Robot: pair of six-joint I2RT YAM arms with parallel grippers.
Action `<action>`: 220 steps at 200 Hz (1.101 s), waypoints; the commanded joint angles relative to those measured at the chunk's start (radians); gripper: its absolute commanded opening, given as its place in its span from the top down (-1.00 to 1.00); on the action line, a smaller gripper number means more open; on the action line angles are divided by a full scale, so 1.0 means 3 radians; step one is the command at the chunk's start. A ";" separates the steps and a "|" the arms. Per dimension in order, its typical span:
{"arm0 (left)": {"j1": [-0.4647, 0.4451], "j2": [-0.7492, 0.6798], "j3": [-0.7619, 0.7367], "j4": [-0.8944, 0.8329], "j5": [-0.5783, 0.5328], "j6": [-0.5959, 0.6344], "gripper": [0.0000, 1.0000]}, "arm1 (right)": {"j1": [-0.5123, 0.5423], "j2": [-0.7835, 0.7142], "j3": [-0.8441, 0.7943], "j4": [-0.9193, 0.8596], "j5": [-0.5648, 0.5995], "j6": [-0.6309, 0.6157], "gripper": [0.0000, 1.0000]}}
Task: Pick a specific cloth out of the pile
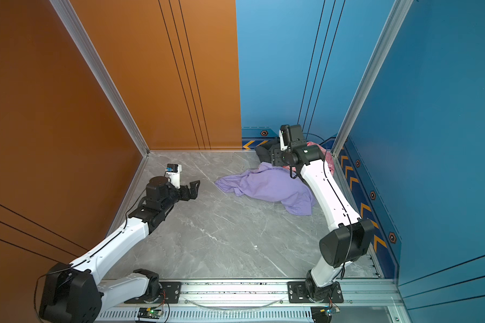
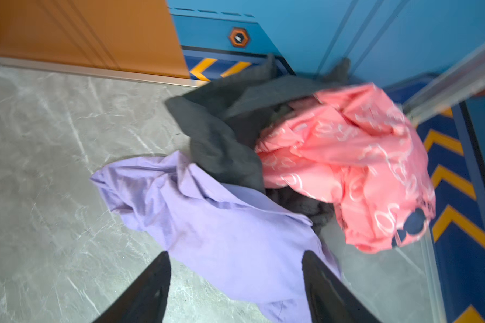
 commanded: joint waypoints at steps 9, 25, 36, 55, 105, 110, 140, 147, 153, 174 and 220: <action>-0.0031 0.0049 0.0048 0.0079 0.0046 0.0077 -0.96 | -0.0585 -0.0459 -0.0929 0.0609 -0.0245 0.1229 -0.48; -0.0031 0.0058 0.0043 0.0075 0.0063 0.0078 -0.96 | -0.0877 -0.0697 -0.1501 0.1000 -0.0433 0.1688 -0.47; -0.0031 0.0065 0.0043 0.0077 0.0071 0.0078 -0.96 | -0.1049 -0.0828 -0.1841 0.1200 -0.0506 0.1964 -0.46; -0.0032 0.0079 0.0034 0.0089 0.0072 0.0073 -0.96 | -0.1299 -0.0966 -0.2290 0.1419 -0.0609 0.2320 -0.46; -0.0031 0.0140 0.0053 0.0150 0.0089 0.0065 -0.96 | -0.1613 -0.1029 -0.3053 0.1884 -0.0856 0.2818 -0.43; -0.0033 0.0149 0.0063 0.0147 0.0089 0.0062 -0.96 | -0.1620 -0.1015 -0.3090 0.1896 -0.0862 0.2838 -0.43; -0.0033 0.0166 0.0062 0.0157 0.0107 0.0060 -0.96 | -0.1650 -0.0902 -0.3300 0.2123 -0.0951 0.2971 -0.40; -0.0026 0.0164 0.0056 0.0159 0.0105 0.0063 -0.96 | -0.1649 -0.0861 -0.3339 0.2195 -0.0979 0.3005 -0.39; -0.0029 0.0163 0.0053 0.0159 0.0102 0.0063 -0.96 | -0.1652 -0.0823 -0.3355 0.2249 -0.1006 0.3032 -0.38; -0.0027 0.0156 0.0044 0.0156 0.0107 0.0063 -0.96 | -0.1649 -0.0659 -0.3393 0.2490 -0.1128 0.3149 -0.34; -0.0018 0.0142 0.0038 0.0160 0.0105 0.0063 -0.96 | -0.1617 -0.0361 -0.3310 0.2769 -0.1190 0.3276 -0.31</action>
